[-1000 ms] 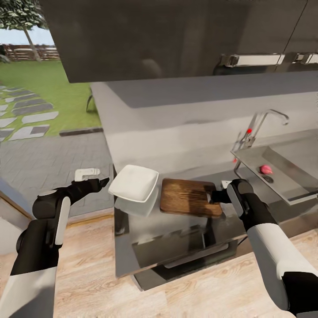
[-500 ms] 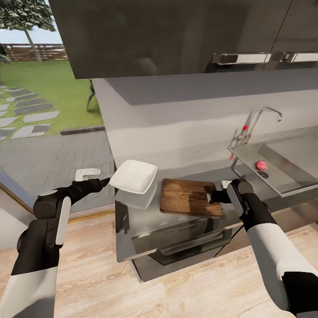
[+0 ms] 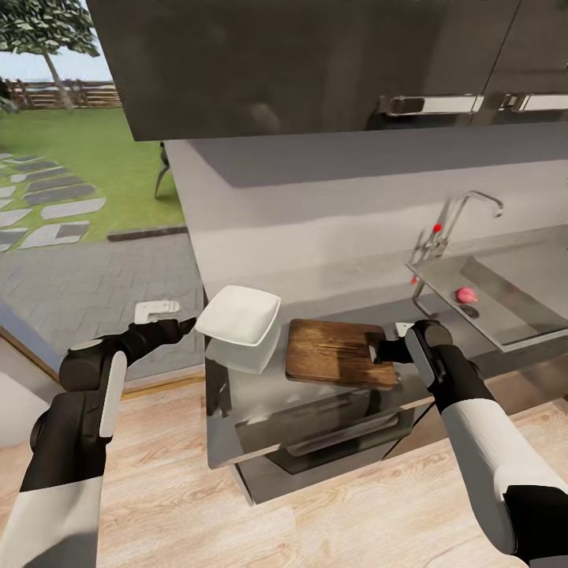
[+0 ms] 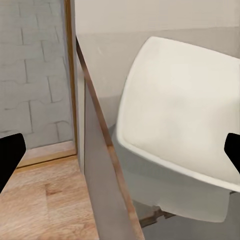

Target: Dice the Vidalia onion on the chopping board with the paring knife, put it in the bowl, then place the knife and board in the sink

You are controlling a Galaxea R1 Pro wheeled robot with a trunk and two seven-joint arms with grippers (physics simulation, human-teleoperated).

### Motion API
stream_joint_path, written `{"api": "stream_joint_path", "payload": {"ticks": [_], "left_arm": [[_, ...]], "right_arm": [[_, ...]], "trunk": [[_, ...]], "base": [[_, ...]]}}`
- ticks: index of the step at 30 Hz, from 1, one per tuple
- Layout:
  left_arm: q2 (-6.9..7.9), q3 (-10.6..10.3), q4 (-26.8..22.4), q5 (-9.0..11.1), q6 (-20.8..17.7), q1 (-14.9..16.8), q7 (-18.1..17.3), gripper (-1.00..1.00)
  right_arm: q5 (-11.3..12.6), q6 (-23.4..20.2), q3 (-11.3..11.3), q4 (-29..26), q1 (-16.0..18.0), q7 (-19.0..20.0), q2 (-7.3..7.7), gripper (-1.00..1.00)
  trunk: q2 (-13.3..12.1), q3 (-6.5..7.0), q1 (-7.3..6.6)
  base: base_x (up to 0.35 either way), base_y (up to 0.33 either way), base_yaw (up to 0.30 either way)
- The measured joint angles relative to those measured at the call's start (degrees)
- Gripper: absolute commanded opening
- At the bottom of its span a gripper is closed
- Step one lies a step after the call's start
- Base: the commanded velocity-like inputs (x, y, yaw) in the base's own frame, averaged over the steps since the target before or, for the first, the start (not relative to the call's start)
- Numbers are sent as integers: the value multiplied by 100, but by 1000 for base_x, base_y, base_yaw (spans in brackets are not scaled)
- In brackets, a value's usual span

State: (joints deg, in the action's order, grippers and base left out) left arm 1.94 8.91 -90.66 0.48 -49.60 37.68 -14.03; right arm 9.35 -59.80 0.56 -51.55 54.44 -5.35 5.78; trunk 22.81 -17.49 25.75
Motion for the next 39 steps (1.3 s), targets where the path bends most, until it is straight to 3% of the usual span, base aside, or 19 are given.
{"api": "stream_joint_path", "payload": {"ticks": [39], "left_arm": [[0, 1, 1, 1, 0, -2, 0, 100]], "right_arm": [[-8, 0, 0, 0, 0, 0, 0, -100]], "trunk": [[0, 316, 0]], "base": [[0, 0, -78]]}}
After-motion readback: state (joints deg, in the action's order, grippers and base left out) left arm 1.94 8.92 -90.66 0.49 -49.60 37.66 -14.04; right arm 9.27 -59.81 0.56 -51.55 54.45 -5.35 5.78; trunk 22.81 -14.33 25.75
